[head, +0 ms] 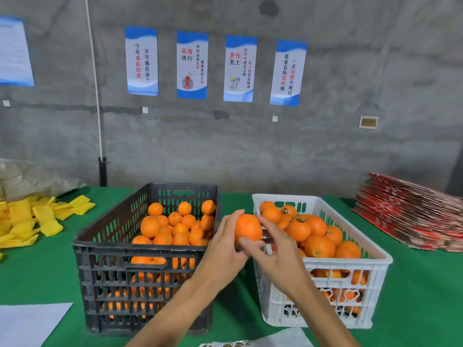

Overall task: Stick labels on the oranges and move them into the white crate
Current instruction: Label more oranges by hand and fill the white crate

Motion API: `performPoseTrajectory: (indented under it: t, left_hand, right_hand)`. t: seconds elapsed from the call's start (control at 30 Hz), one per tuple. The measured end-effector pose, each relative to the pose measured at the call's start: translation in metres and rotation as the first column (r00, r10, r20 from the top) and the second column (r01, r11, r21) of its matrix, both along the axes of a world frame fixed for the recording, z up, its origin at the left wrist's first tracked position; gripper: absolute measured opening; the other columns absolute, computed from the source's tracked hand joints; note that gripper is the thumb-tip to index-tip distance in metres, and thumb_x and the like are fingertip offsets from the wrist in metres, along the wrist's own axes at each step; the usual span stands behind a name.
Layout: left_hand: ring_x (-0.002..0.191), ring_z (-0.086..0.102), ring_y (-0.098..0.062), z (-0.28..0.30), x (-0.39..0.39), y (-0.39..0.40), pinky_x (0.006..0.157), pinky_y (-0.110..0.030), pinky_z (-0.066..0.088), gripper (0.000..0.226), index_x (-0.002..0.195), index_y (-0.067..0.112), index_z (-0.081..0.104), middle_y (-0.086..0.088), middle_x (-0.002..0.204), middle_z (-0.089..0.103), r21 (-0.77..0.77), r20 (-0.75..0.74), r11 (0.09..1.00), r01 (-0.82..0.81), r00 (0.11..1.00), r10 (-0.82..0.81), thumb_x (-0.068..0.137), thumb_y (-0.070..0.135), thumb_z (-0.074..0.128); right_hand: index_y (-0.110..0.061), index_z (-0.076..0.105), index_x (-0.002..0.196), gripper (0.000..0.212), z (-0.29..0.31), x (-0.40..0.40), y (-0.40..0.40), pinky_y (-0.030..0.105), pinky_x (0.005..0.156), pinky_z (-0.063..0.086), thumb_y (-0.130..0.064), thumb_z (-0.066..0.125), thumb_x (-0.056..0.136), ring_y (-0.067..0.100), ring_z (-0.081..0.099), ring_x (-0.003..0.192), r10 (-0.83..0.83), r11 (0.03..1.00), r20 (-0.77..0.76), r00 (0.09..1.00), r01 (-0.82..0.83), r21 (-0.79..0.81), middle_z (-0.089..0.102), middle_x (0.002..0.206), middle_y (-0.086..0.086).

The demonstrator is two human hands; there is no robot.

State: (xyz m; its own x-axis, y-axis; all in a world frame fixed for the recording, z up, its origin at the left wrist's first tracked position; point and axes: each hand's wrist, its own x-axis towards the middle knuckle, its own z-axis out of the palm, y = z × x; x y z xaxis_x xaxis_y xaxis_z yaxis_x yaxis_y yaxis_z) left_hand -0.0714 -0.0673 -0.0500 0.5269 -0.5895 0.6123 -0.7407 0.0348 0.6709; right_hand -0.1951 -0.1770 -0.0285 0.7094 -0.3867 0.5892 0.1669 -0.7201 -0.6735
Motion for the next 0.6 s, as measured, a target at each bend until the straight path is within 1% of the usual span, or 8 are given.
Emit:
performPoseTrajectory:
  t: [0.07, 0.17, 0.23, 0.3, 0.43, 0.47, 0.53, 0.6]
  left_hand:
    - [0.119, 0.049, 0.001, 0.026, 0.009, -0.023, 0.098, -0.026, 0.05, 0.077, 0.146, 0.054, 0.024, 0.029, 0.143, 0.033, 0.041, 0.105, 0.998, -0.038, 0.994, 0.034, 0.083, 0.069, 0.065]
    - [0.121, 0.055, -0.013, 0.057, 0.028, -0.059, 0.1, -0.04, 0.052, 0.082, 0.151, 0.045, 0.021, 0.019, 0.15, 0.029, 0.179, 0.191, 0.983, -0.047, 0.982, 0.012, 0.089, 0.037, 0.073]
    - [0.113, 0.059, -0.01, 0.074, 0.047, -0.075, 0.094, -0.039, 0.054, 0.079, 0.153, 0.038, 0.021, 0.017, 0.15, 0.027, 0.27, 0.263, 0.958, -0.095, 0.965, 0.022, 0.091, 0.047, 0.069]
    - [0.109, 0.062, -0.012, 0.086, 0.076, -0.084, 0.092, -0.041, 0.053, 0.074, 0.153, 0.033, 0.024, 0.014, 0.15, 0.029, 0.34, 0.305, 0.921, -0.192, 0.949, 0.085, 0.093, 0.057, 0.062]
    - [0.11, 0.065, -0.02, 0.095, 0.15, -0.08, 0.098, -0.043, 0.05, 0.061, 0.146, 0.03, 0.036, 0.007, 0.146, 0.04, 0.4, 0.339, 0.841, -0.363, 0.912, 0.232, 0.094, 0.051, 0.06]
    - [0.107, 0.065, -0.02, 0.093, 0.169, -0.075, 0.097, -0.043, 0.05, 0.057, 0.144, 0.03, 0.04, 0.005, 0.144, 0.044, 0.408, 0.339, 0.827, -0.386, 0.905, 0.255, 0.094, 0.046, 0.061]
    - [0.113, 0.063, -0.024, 0.087, 0.208, -0.064, 0.099, -0.043, 0.049, 0.053, 0.141, 0.027, 0.044, 0.001, 0.142, 0.048, 0.45, 0.325, 0.781, -0.433, 0.894, 0.308, 0.093, 0.039, 0.064]
    - [0.124, 0.058, -0.028, 0.072, 0.243, -0.053, 0.104, -0.043, 0.046, 0.054, 0.141, 0.024, 0.048, -0.003, 0.143, 0.051, 0.526, 0.297, 0.721, -0.451, 0.892, 0.342, 0.092, 0.035, 0.068]
  right_hand:
    - [-0.037, 0.05, 0.139, 0.072, 0.02, 0.01, -0.013, 0.024, 0.084, 0.059, -0.073, 0.067, 0.079, 0.0, 0.067, 0.1, -0.089, 0.996, -0.013, 0.996, 0.089, -0.003, 0.066, 0.121, -0.017]
    - [-0.032, 0.053, 0.138, 0.074, 0.046, 0.026, -0.051, 0.031, 0.077, 0.059, -0.077, 0.057, 0.08, 0.008, 0.068, 0.092, -0.362, 0.913, -0.021, 0.932, 0.35, -0.21, 0.072, 0.108, -0.01]
    - [-0.022, 0.049, 0.143, 0.072, 0.052, 0.037, -0.089, 0.038, 0.082, 0.056, -0.067, 0.061, 0.088, 0.023, 0.068, 0.105, -0.496, 0.838, -0.05, 0.867, 0.463, -0.291, 0.071, 0.12, 0.0]
    - [-0.014, 0.042, 0.149, 0.069, 0.053, 0.045, -0.13, 0.043, 0.094, 0.051, -0.049, 0.064, 0.095, 0.032, 0.06, 0.125, -0.557, 0.814, -0.126, 0.821, 0.511, -0.275, 0.06, 0.141, 0.008]
    - [-0.011, 0.046, 0.15, 0.053, 0.049, 0.063, -0.185, 0.039, 0.113, 0.039, -0.03, 0.059, 0.102, 0.027, 0.046, 0.141, -0.527, 0.846, -0.229, 0.818, 0.479, -0.233, 0.049, 0.154, 0.009]
    - [-0.013, 0.05, 0.148, 0.052, 0.05, 0.072, -0.188, 0.039, 0.111, 0.042, -0.031, 0.061, 0.101, 0.027, 0.051, 0.136, -0.502, 0.862, -0.224, 0.835, 0.465, -0.201, 0.055, 0.149, 0.009]
    - [-0.02, 0.057, 0.142, 0.049, 0.054, 0.102, -0.179, 0.037, 0.096, 0.051, -0.036, 0.067, 0.097, 0.024, 0.067, 0.107, -0.424, 0.905, -0.196, 0.884, 0.406, -0.127, 0.071, 0.121, 0.009]
    - [-0.024, 0.062, 0.136, 0.044, 0.053, 0.14, -0.158, 0.032, 0.083, 0.051, -0.037, 0.07, 0.095, 0.011, 0.064, 0.08, -0.295, 0.954, -0.178, 0.939, 0.277, -0.118, 0.072, 0.102, -0.003]
